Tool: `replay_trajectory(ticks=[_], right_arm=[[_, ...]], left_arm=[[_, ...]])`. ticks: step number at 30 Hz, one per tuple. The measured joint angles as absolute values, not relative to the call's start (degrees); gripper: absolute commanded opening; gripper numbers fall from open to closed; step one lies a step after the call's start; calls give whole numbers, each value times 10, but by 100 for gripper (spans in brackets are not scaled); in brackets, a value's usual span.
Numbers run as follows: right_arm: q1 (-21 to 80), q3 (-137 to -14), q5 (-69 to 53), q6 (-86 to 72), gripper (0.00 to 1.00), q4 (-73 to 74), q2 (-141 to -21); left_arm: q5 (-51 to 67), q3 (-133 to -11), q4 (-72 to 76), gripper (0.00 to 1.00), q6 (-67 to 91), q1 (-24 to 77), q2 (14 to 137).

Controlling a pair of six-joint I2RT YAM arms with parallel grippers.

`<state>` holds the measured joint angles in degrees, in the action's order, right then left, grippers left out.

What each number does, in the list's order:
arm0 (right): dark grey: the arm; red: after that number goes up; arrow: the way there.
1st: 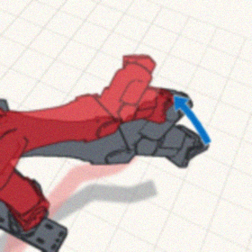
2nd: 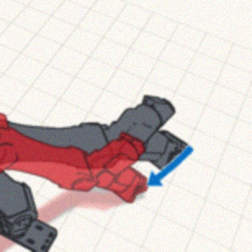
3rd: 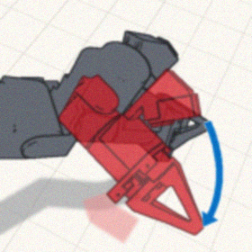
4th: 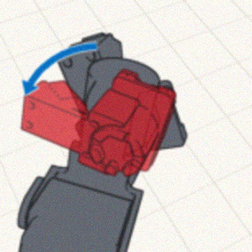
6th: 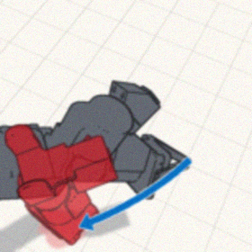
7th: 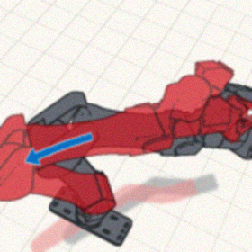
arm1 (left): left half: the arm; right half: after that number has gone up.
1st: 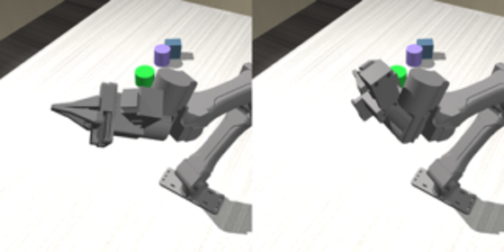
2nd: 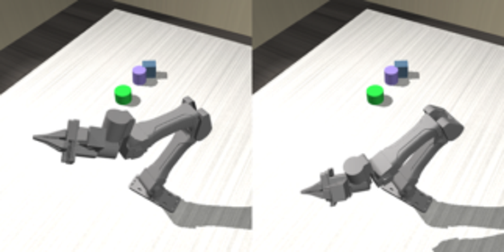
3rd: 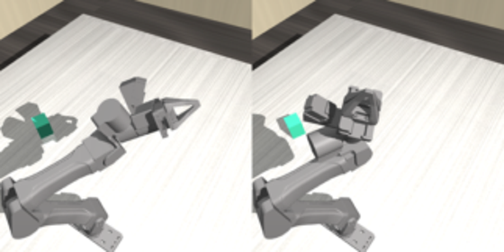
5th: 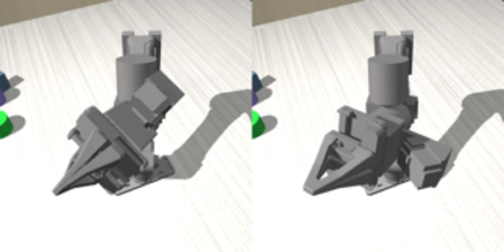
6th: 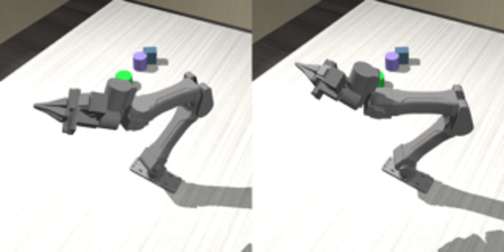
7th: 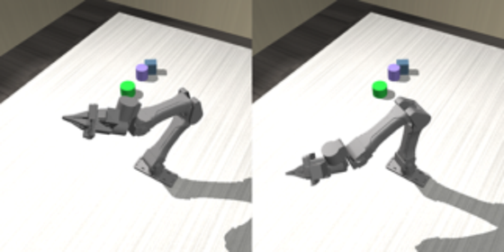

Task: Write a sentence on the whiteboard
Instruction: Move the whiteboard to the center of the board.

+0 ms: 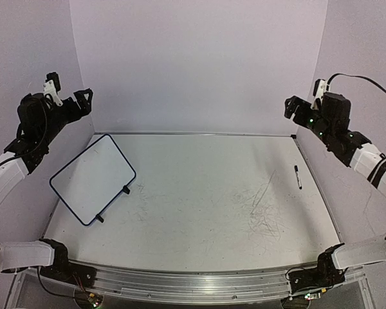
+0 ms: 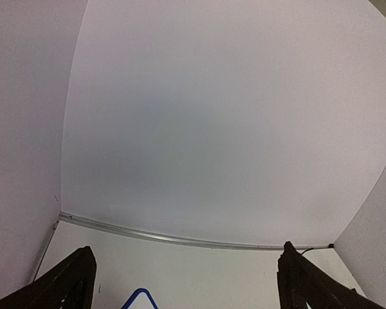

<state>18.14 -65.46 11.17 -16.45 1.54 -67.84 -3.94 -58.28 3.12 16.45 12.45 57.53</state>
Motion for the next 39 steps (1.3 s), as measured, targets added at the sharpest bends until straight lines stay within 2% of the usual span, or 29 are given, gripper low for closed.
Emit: replay_trajectory(ticks=[10, 22, 26, 32, 34, 36, 39], right_arm=[[304, -733, 51, -150, 98, 9, -880], [506, -983, -74, -65, 94, -21, -1241], [546, -1051, -96, -55, 93, -3, -1314], [551, -1037, -72, -79, 97, 4, -1305], [542, -990, -41, -91, 97, 5, -1270], [530, -938, -11, -104, 97, 7, -1227], [505, -852, 25, -124, 98, 3, -1153]], left_arm=[[31, -584, 6, 99, 167, 124, 602], [153, -578, -55, 99, 205, 144, 649], [131, -578, -92, 92, 213, 194, 651], [31, -569, -170, 91, 309, 262, 670], [-41, -561, -200, 89, 366, 297, 670], [-104, -558, -234, 83, 433, 342, 677], [-174, -559, -279, 82, 543, 392, 705]])
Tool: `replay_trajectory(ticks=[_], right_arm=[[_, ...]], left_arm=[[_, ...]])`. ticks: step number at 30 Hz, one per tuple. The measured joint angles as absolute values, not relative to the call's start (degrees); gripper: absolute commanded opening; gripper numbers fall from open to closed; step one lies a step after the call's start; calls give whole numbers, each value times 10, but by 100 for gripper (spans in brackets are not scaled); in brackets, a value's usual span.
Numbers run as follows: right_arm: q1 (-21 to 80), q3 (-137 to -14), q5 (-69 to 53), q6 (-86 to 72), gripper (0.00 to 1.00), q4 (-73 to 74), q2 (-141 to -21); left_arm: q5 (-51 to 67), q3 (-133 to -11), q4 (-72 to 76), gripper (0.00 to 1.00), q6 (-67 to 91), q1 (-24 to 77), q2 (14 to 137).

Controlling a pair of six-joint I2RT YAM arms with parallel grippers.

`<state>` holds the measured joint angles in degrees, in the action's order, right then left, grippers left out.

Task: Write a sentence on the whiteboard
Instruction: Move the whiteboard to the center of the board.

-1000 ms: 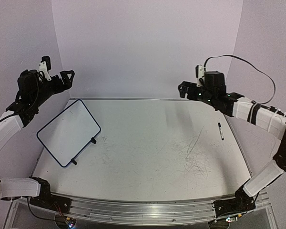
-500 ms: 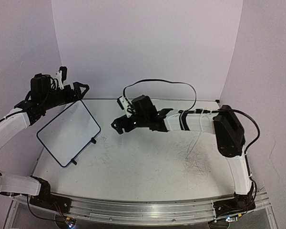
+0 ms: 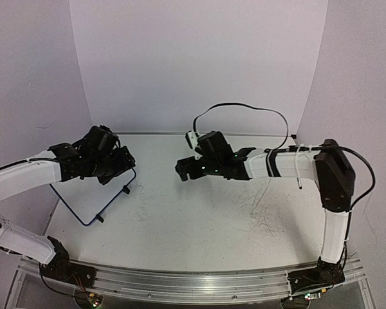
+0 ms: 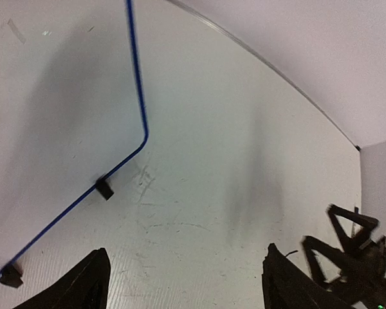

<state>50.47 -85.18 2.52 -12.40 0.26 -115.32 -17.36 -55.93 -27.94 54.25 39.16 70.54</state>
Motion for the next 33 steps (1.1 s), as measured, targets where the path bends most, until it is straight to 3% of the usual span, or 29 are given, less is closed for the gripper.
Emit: replay_trajectory(ticks=[11, 14, 16, 28, 33], right_arm=[[451, -630, 119, -135, 98, -34, -893], [455, -592, 129, -133, 98, -48, -836], [455, -568, 136, -131, 98, -56, -806], [448, -474, 167, -110, 98, -69, -691], [446, -468, 171, -102, 98, -75, -686]], left_arm=[[-311, -595, -382, 70, 894, 487, 925], [-332, -616, -389, 60, 950, 486, 980], [-346, -630, -391, 54, 972, 484, 1006], [-384, -705, -400, 56, 991, 445, 1108], [-387, -717, -402, 49, 992, 429, 1138]])
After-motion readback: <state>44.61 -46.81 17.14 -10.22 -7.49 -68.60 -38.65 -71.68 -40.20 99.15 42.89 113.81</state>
